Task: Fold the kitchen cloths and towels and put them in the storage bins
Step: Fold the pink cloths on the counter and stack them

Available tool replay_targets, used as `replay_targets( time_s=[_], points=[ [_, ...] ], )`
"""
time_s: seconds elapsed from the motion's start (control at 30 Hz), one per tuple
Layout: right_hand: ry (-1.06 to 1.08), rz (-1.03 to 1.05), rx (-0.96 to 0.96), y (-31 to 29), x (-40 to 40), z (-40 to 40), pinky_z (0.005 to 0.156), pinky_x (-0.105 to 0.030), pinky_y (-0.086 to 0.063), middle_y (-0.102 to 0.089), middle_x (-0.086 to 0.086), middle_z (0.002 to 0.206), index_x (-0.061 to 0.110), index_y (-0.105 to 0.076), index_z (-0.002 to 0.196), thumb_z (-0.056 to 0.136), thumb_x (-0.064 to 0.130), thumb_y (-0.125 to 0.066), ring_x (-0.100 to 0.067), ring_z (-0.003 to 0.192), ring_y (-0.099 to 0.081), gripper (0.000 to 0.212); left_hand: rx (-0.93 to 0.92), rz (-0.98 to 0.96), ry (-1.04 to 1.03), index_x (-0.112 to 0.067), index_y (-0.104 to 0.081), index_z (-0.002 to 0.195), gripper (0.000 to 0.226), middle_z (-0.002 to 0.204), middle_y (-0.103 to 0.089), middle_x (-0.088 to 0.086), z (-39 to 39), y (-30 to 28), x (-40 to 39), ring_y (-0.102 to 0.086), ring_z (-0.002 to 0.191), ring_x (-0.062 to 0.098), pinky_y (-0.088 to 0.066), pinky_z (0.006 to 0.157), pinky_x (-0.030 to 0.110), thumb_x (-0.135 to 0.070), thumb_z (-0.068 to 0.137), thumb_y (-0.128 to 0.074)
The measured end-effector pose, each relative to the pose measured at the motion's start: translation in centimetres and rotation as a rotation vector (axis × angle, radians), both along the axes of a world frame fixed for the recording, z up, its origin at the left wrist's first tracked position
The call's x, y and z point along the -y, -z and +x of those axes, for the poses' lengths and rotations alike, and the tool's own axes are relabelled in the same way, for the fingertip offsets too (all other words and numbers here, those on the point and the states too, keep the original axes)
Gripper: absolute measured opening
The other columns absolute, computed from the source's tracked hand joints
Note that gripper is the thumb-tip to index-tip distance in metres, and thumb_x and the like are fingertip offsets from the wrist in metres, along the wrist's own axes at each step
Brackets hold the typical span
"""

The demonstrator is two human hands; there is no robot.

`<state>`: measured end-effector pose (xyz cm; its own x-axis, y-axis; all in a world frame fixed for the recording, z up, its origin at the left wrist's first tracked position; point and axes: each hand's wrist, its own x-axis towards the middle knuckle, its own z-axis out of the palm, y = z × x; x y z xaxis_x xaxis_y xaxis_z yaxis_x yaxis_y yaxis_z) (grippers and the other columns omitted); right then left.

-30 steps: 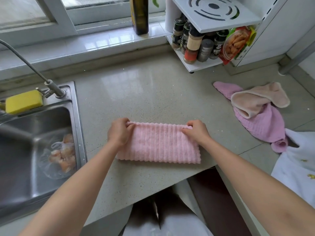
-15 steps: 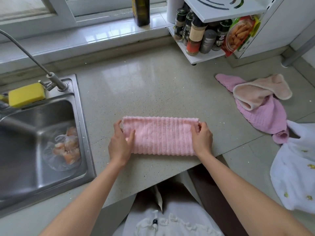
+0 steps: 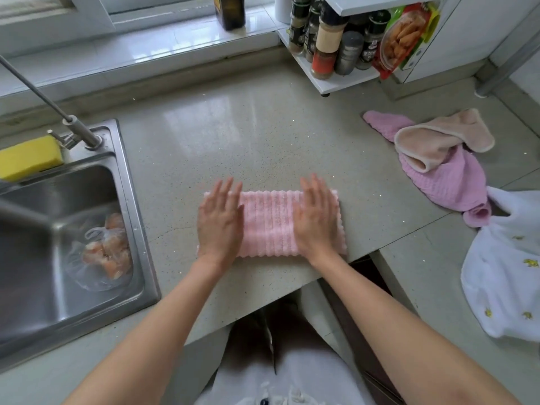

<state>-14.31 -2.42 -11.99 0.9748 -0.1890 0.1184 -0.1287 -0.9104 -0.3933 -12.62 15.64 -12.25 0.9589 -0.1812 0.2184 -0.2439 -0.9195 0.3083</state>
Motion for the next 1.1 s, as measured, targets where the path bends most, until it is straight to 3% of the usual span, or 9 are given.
replay_targets(
  time_s=[0.13, 0.23, 0.37, 0.53, 0.67, 0.77, 0.87, 0.97, 1.1],
  points=[
    [-0.312, -0.155, -0.287, 2.7, -1.3, -0.7, 0.115, -0.028, 0.018, 0.017, 0.001, 0.157, 0.021, 0.011, 0.149, 0.09, 0.048, 0.006, -0.014, 0.145, 0.015, 0.065, -0.328, 0.194, 0.156, -0.027, 0.006, 0.151, 0.069, 0.159, 0.012, -0.003, 0.0, 2.3, 1.0, 0.02, 0.143, 0.018, 0.026, 0.112, 0.03, -0.057, 0.089, 0.012],
    [-0.191, -0.194, -0.312, 3.8, 3.6, -1.2, 0.118, -0.034, 0.013, 0.023, 0.003, 0.155, 0.021, 0.017, 0.147, 0.096, 0.049, 0.001, -0.015, 0.145, 0.016, 0.061, -0.348, 0.289, 0.079, -0.026, 0.019, 0.147, 0.066, 0.155, 0.025, -0.003, -0.2, 3.3, -1.5, 0.027, 0.141, 0.018, 0.024, 0.113, 0.035, -0.058, 0.09, 0.009],
    [0.044, -0.23, -0.33, 2.6, 4.3, -0.9, 0.119, -0.038, 0.007, 0.018, -0.005, 0.157, 0.013, 0.013, 0.149, 0.094, 0.051, 0.001, -0.02, 0.146, 0.012, 0.068, -0.324, 0.278, -0.013, -0.017, 0.015, 0.149, 0.073, 0.155, 0.026, 0.003, 0.3, 2.5, -1.0, 0.025, 0.142, 0.022, 0.019, 0.115, 0.041, -0.058, 0.089, 0.01],
    [-0.474, -0.146, -0.297, 2.6, -0.7, -0.6, 0.119, -0.039, 0.007, 0.021, 0.004, 0.156, 0.025, 0.012, 0.15, 0.097, 0.05, -0.007, -0.013, 0.144, 0.018, 0.061, -0.327, 0.27, 0.2, -0.024, 0.011, 0.15, 0.074, 0.158, 0.018, 0.0, 0.1, 2.5, 1.0, 0.021, 0.143, 0.018, 0.029, 0.11, 0.037, -0.06, 0.086, 0.019],
    [-0.12, -0.205, -0.39, 2.7, 5.1, 0.3, 0.119, -0.039, 0.01, 0.016, 0.001, 0.158, 0.025, 0.011, 0.149, 0.099, 0.051, -0.008, -0.017, 0.146, 0.014, 0.06, -0.419, 0.337, -0.021, -0.023, 0.006, 0.152, 0.066, 0.159, 0.009, 0.0, 2.3, 2.4, -2.4, 0.006, 0.147, 0.023, 0.01, 0.115, 0.048, -0.057, 0.096, -0.001],
    [0.072, -0.206, -0.335, 1.0, 6.7, 0.2, 0.119, -0.041, 0.006, 0.007, -0.012, 0.159, 0.013, 0.001, 0.151, 0.1, 0.046, -0.022, -0.025, 0.147, 0.008, 0.065, -0.365, 0.169, -0.158, -0.009, -0.027, 0.146, 0.066, 0.15, -0.029, 0.016, 2.4, 0.6, -3.3, -0.031, 0.135, 0.032, -0.027, 0.111, 0.044, -0.052, 0.097, -0.032],
    [-0.184, -0.122, -0.157, -0.3, 3.0, -0.8, 0.118, -0.033, 0.008, -0.007, -0.008, 0.159, 0.01, -0.011, 0.151, 0.102, 0.028, -0.028, -0.021, 0.148, -0.001, 0.054, -0.38, -0.12, -0.409, 0.0, -0.037, 0.135, 0.068, 0.133, -0.042, 0.019, 1.4, -1.0, -2.5, -0.042, 0.119, 0.033, -0.038, 0.098, 0.041, -0.053, 0.092, -0.046],
    [-0.374, -0.072, -0.186, 0.3, -1.3, -1.9, 0.115, -0.024, 0.017, -0.002, 0.0, 0.16, 0.016, -0.004, 0.151, 0.101, 0.021, -0.014, -0.013, 0.147, 0.004, 0.051, -0.516, -0.339, -0.555, 0.003, -0.037, 0.13, 0.067, 0.129, -0.047, 0.02, 0.3, -2.0, -1.4, -0.049, 0.114, 0.035, -0.041, 0.085, 0.04, -0.052, 0.092, -0.047],
    [-0.361, -0.085, -0.241, 2.0, -2.3, -1.9, 0.116, -0.029, 0.016, 0.006, 0.0, 0.159, 0.013, 0.001, 0.151, 0.086, 0.032, 0.005, -0.011, 0.145, 0.012, 0.068, -0.56, -0.367, -0.564, 0.001, -0.052, 0.108, 0.051, 0.102, -0.06, 0.017, -0.3, -1.9, 0.0, -0.058, 0.095, 0.035, -0.035, 0.066, 0.032, -0.047, 0.096, -0.043]
  ],
)
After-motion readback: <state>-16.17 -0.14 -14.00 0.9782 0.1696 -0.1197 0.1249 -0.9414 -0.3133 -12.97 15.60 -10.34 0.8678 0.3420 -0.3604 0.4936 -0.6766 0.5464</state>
